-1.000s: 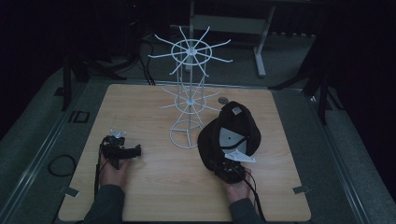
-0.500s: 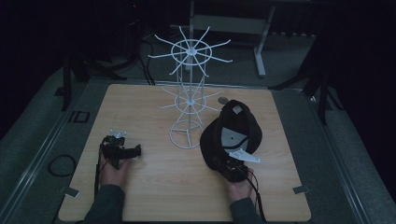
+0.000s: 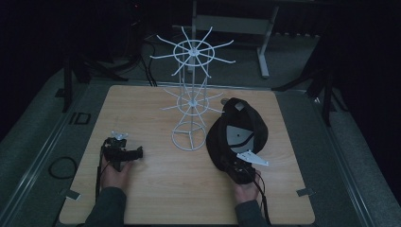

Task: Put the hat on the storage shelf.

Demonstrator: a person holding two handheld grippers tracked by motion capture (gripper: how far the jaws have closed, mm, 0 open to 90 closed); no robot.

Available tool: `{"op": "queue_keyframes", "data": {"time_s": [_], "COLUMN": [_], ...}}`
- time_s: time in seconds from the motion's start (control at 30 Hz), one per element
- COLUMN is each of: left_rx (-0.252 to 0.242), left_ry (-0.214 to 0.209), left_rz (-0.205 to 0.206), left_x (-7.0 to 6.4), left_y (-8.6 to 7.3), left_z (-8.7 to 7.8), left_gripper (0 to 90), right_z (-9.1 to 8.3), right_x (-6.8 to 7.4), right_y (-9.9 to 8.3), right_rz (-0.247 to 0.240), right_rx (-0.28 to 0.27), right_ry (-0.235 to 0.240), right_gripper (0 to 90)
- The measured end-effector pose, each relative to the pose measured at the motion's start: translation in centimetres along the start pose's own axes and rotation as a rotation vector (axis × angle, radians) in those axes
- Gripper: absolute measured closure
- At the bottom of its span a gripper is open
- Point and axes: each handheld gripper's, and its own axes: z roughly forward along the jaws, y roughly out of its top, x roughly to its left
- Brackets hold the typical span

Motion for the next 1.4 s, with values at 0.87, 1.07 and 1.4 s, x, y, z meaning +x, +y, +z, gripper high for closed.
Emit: {"op": "queue_keyframes", "data": {"time_s": [0.87, 1.07, 1.4], "left_rx": [0.002, 0.002, 0.002], "left_ry": [0.001, 0.000, 0.001], "left_rz": [0.000, 0.001, 0.004], "left_x": [0.0, 0.0, 0.0], "left_y": [0.0, 0.0, 0.0], "left_z": [0.0, 0.0, 0.0], "left_gripper": [0.7, 0.8, 0.8], "right_z": [-1.4, -1.6, -1.7], "right_x": [-1.8, -2.2, -2.6], "right_y": [3.0, 3.8, 5.2], "right_rz": [-0.192, -0.225, -0.278], "right_rx": [0.021, 0.028, 0.040], "right_ry": [-0.145, -0.168, -0.197], "right_gripper": [81.7, 81.8, 81.7]}}
